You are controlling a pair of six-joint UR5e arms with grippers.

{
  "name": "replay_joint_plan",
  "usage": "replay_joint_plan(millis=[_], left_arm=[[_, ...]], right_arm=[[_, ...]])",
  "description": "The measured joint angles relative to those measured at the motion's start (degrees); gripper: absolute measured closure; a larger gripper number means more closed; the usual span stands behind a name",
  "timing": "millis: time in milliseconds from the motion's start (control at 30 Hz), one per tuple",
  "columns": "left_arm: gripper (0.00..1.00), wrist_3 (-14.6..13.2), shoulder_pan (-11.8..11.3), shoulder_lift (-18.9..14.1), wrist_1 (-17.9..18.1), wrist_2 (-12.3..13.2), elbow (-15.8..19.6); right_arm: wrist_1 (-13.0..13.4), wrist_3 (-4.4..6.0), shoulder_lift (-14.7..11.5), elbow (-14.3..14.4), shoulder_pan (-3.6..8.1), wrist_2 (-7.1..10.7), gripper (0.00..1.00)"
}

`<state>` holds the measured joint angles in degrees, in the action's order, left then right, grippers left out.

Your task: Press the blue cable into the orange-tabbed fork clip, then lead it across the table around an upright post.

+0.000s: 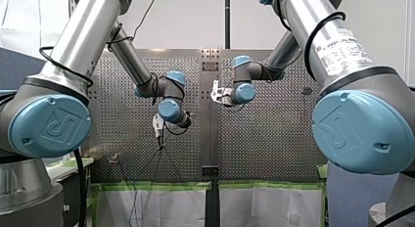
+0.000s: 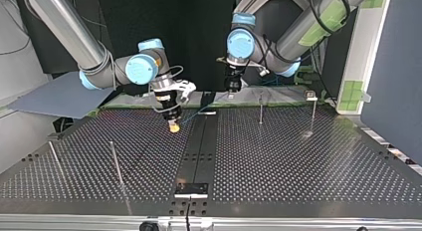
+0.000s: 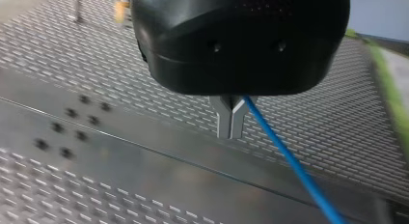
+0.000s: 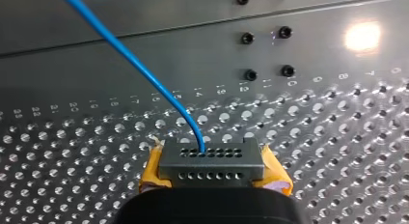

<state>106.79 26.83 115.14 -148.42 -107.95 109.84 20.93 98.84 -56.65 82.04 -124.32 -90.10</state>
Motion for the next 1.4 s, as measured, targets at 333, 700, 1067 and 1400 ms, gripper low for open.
replay_joint_plan(millis=[333,700,1067,1400], left_arm=[[0.9,-0.07,1.48,4.63,4.23,-5.43,4.41],[0.44,-0.9,1.44,4.83,4.75,-6.81,5.17],[0.0,-2.88,1.16,4.84,3.32,-12.71,7.31],[0.0,-5.44,-2.89,5.03,6.5,-12.2,7.81]], right_arm=[[2.48,-0.39,2.27,2.49,-0.03,-0.25,1.0],[6.0,-0.4,5.46,5.7,-0.74,-0.27,1.0],[7.1,-0.47,7.87,6.22,-0.39,-0.57,1.0],[8.15,-0.55,10.0,6.25,-1.23,-0.53,1.0]])
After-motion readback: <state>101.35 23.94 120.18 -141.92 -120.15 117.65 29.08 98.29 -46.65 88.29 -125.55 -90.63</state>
